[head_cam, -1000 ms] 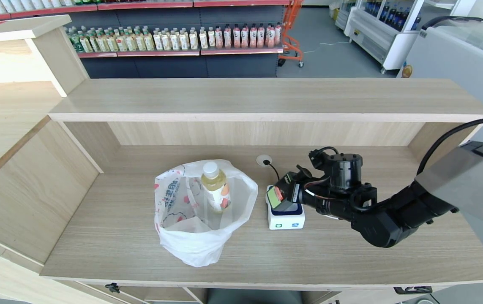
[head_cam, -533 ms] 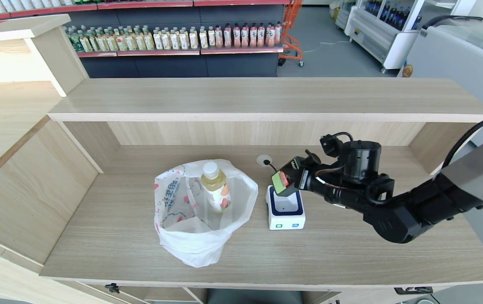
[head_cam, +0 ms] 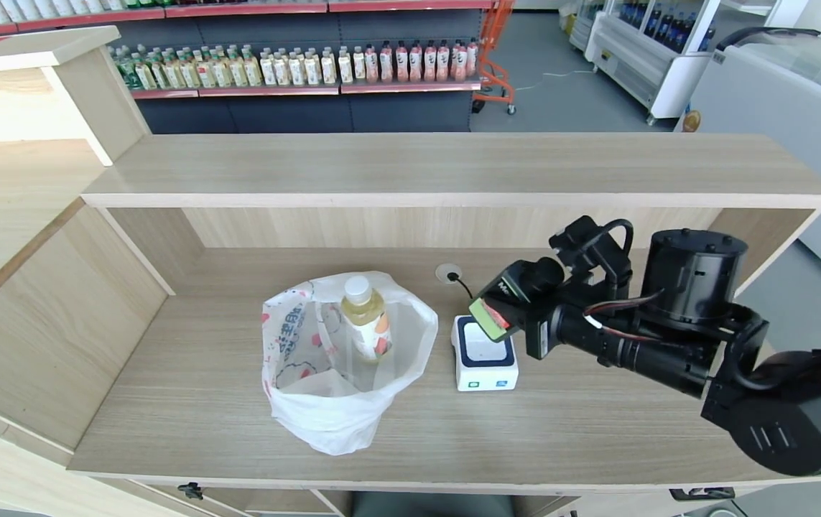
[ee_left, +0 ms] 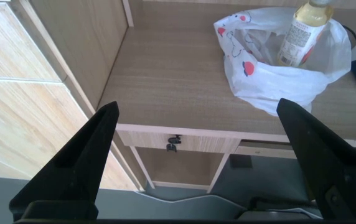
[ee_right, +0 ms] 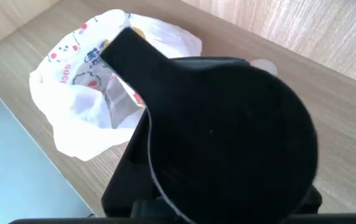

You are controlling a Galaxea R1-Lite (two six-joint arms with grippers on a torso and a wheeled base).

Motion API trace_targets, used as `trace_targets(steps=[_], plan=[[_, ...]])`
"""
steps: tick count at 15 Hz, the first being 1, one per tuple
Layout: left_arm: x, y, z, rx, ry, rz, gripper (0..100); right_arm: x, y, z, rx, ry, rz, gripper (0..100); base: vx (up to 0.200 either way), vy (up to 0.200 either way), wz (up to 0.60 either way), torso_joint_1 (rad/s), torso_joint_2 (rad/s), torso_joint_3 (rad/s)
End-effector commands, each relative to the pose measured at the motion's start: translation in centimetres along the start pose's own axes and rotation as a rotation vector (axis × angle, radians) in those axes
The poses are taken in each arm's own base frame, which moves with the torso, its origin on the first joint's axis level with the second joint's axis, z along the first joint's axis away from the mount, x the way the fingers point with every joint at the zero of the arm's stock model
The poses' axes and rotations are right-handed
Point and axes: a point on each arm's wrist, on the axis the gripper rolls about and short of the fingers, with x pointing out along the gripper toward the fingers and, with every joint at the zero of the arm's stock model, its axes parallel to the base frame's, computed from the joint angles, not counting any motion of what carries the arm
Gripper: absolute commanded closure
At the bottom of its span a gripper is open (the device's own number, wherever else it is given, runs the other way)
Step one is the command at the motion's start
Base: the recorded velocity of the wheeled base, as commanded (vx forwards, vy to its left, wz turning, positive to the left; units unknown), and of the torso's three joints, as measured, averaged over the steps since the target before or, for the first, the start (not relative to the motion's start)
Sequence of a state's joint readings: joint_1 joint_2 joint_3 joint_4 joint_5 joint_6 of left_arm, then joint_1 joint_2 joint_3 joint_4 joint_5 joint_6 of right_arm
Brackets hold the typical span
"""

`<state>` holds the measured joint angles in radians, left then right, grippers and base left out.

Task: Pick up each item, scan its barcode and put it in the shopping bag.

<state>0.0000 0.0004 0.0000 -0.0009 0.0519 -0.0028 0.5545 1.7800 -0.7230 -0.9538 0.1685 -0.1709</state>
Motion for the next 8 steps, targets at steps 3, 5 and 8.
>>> trace_targets(steps=[3, 5, 8], plan=[[0.0, 0.0, 0.0, -0.002, -0.001, 0.0, 0, -0.7, 3.7, 1.2, -0.002, -0.037, 0.122, 100, 0.0, 0.2, 0.0, 0.007, 0.0, 0.004], [0.0, 0.0, 0.0, -0.002, -0.001, 0.0, 0, -0.1, 4.5, 0.5, 0.001, -0.013, 0.149, 100, 0.0, 0.1, 0.0, 0.004, 0.0, -0.001], [0.0, 0.0, 0.0, 0.001, 0.0, 0.0, 0, 1.4, 5.3, -0.4, 0.069, 0.01, 0.168, 100, 0.0, 0.0, 0.0, 0.0, 0.0, 0.0]])
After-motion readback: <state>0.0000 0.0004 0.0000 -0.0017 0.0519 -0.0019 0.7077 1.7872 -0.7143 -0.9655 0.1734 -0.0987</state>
